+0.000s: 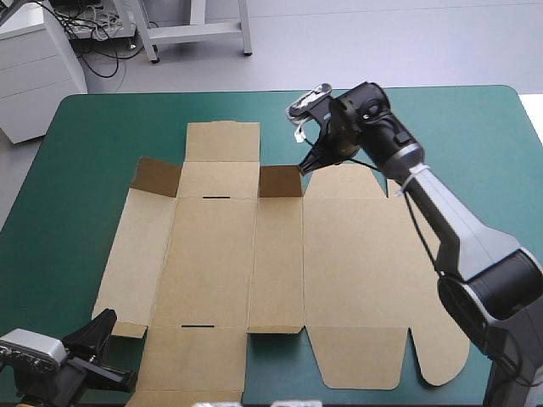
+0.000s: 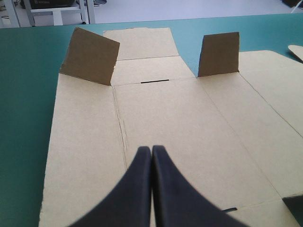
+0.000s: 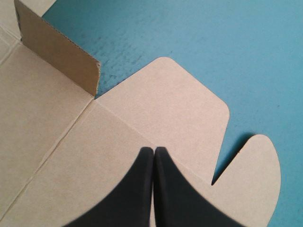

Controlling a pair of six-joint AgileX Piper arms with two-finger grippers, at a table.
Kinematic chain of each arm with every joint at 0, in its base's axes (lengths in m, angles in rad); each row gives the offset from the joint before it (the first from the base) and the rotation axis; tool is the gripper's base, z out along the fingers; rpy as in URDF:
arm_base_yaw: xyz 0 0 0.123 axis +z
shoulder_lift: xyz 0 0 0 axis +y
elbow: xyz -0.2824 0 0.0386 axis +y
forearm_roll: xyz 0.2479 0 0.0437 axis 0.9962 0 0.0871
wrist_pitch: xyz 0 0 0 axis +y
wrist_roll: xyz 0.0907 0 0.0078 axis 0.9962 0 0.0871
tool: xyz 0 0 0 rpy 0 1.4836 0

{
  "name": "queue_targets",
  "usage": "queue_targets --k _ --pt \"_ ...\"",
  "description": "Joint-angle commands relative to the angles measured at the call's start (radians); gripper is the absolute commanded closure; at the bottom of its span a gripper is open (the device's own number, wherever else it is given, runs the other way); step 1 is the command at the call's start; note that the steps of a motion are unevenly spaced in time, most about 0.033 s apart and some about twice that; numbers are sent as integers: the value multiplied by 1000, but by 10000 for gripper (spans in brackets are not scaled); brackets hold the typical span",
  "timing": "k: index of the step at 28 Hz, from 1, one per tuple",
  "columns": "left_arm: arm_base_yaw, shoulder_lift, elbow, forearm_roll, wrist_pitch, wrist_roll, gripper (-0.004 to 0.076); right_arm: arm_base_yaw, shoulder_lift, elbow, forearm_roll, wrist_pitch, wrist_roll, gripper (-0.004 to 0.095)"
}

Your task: Fold the box

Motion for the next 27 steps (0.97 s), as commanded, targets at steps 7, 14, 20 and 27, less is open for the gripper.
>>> queue_targets --k 7,14,20,27 --pt "-1 5 -21 -11 -80 -2 735 -139 -265 -31 137 6 24 930" --pt "-1 5 -21 -13 -74 -2 316 -143 -322 -31 137 6 24 930" --pt "-1 5 -21 -24 -64 -2 178 -143 -368 16 127 6 42 929" --pt "-1 30 -67 95 -77 -21 235 -209 -640 462 78 -84 110 930"
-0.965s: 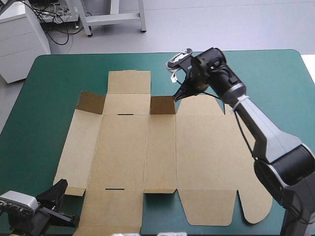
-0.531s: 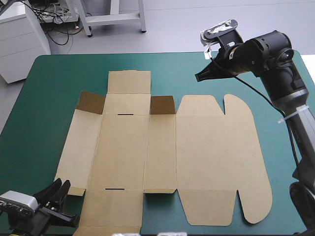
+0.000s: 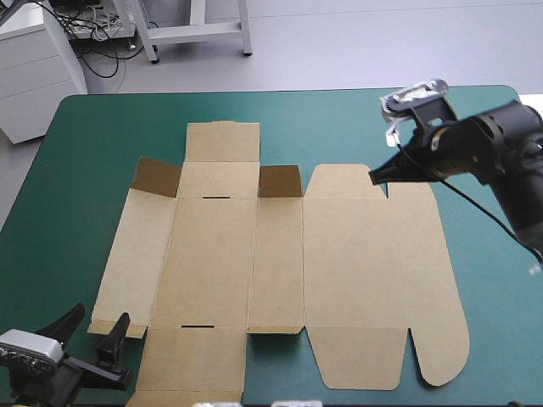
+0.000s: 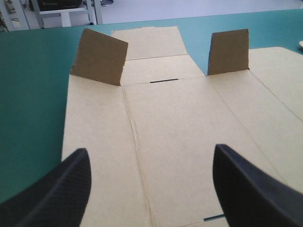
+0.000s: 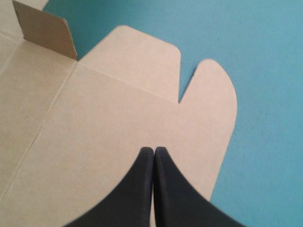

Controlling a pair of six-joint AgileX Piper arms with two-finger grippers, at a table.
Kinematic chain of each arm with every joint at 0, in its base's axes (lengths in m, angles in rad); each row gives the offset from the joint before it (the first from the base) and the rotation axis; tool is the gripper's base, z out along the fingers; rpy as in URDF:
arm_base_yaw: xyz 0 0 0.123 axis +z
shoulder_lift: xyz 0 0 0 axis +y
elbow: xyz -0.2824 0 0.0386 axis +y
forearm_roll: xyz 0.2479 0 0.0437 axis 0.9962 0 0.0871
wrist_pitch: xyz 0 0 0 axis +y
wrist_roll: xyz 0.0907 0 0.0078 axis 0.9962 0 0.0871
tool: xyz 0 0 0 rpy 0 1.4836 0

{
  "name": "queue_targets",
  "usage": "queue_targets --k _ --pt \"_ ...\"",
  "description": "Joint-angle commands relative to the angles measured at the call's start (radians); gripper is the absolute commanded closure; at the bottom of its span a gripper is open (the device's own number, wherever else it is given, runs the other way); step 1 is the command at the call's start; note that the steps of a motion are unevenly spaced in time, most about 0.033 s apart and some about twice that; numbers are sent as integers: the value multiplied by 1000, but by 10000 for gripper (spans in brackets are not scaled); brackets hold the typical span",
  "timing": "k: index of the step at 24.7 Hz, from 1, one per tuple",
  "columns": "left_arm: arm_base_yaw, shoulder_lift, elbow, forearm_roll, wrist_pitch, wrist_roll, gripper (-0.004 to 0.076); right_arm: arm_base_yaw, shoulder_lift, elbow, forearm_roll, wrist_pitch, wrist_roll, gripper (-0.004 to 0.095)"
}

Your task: Fold the box

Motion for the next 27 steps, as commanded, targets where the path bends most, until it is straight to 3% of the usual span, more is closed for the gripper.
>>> queue_targets --k 1,6,9,12,23,27 --pt "-1 47 -75 67 -75 -31 239 -46 -158 139 -19 -90 24 930" --pt "-1 266 -271 295 19 -82 246 -126 -396 424 -19 -149 51 930" --pt "-1 480 -399 506 225 -148 246 -126 -499 526 -23 -151 62 931" --pt "-1 615 -452 641 333 -195 246 -126 -554 568 -23 -151 67 931" --pt "-1 895 -485 689 379 -259 246 -126 -642 662 -22 -145 97 931" --pt "-1 970 -485 817 380 -321 246 -126 -659 691 -18 -141 104 931"
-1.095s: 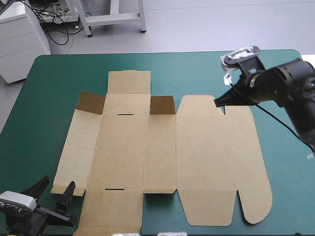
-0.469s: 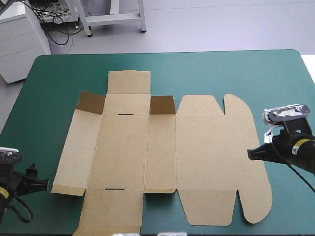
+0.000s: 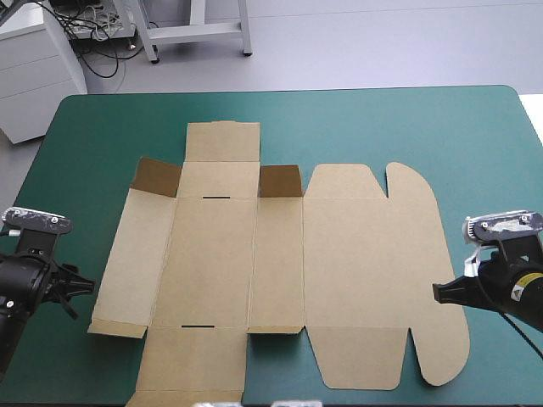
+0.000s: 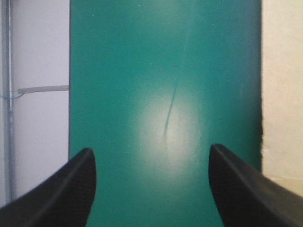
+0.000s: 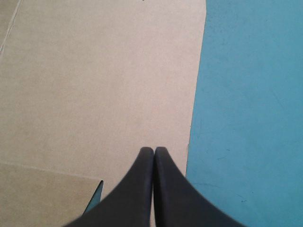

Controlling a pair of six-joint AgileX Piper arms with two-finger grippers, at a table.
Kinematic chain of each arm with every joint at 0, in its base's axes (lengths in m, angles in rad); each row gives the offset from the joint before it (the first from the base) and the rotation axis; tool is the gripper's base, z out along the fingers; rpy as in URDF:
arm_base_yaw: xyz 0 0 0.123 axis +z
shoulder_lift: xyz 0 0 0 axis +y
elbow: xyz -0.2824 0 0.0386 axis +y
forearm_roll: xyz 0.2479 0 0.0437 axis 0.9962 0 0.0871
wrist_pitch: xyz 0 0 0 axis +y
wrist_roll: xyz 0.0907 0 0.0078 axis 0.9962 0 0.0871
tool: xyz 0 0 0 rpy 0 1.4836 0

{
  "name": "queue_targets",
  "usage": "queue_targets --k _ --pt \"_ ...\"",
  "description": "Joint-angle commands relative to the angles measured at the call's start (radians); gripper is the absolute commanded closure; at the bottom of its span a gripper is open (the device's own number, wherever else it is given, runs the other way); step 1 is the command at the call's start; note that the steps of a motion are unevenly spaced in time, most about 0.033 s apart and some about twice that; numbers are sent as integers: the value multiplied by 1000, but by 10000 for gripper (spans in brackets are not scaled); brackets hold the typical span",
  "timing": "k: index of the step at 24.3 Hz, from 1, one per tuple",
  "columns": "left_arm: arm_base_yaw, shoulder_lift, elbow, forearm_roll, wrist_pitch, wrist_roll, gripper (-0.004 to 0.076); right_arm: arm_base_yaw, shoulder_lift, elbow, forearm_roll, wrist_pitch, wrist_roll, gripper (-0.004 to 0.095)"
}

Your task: Fold the box

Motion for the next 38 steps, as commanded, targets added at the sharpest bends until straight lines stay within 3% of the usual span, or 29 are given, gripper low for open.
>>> queue_targets --k 1,5,10,18,24,38 --pt "5 53 -32 144 -24 -59 247 -6 -17 -6 -8 -38 4 931" --pt "91 112 -47 103 -58 -59 283 -6 -28 -4 4 -38 4 931" --pt "274 215 -100 -125 -110 40 337 -6 -42 -4 14 -36 4 931" --pt "392 548 -257 -515 92 284 337 -6 -88 -4 48 -23 4 931" --pt "440 624 -257 -798 117 428 337 -6 -119 -4 48 0 4 931" --pt "502 620 -377 -791 117 382 336 -6 -121 -4 48 26 3 931"
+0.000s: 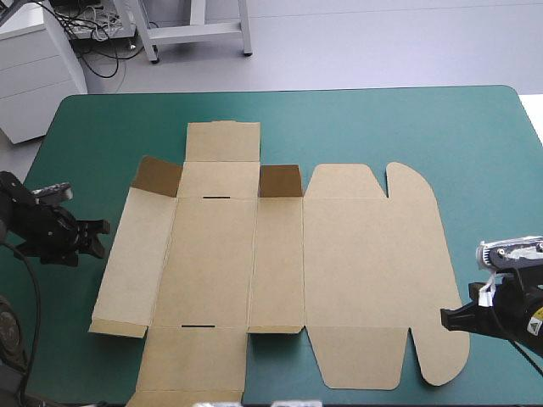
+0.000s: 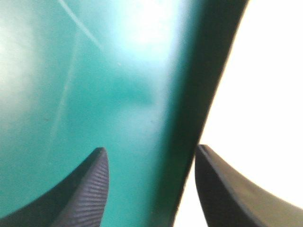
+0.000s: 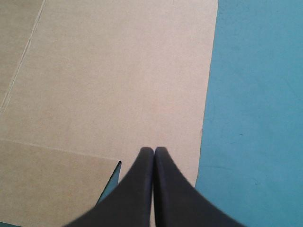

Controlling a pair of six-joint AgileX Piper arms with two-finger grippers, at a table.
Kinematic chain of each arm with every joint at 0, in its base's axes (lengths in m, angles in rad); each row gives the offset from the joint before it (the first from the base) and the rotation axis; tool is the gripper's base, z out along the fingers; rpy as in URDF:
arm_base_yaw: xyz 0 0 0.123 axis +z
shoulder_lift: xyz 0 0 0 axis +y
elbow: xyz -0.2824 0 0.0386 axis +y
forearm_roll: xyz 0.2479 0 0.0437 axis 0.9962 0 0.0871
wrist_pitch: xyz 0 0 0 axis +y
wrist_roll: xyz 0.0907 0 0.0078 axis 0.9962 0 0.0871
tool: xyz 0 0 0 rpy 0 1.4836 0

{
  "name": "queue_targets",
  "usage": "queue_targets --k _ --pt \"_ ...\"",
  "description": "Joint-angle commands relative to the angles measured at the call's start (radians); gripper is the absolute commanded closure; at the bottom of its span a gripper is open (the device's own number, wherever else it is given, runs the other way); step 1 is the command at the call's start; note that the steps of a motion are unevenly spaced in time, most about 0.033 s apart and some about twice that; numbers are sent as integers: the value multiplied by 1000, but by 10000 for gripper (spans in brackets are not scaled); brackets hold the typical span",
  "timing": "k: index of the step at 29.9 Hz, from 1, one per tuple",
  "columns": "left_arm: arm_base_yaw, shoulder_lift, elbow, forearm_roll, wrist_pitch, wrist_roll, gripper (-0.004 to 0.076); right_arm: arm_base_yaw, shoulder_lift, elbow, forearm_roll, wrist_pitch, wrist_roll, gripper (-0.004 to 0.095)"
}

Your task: Fold the box

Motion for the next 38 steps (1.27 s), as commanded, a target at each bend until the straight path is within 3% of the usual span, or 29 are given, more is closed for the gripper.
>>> queue_targets --k 1,15,23,38 --pt "15 -46 -83 -50 91 -16 336 -6 1 -22 -5 -43 -2 931" --pt "11 -96 -105 -64 91 -11 326 -6 1 -22 -5 -29 -2 931" --pt "11 -97 -99 -55 88 -23 101 -6 1 -22 -5 -22 -2 931" --pt "-68 -97 100 -164 89 -63 102 -6 1 -22 -5 -25 -2 931"
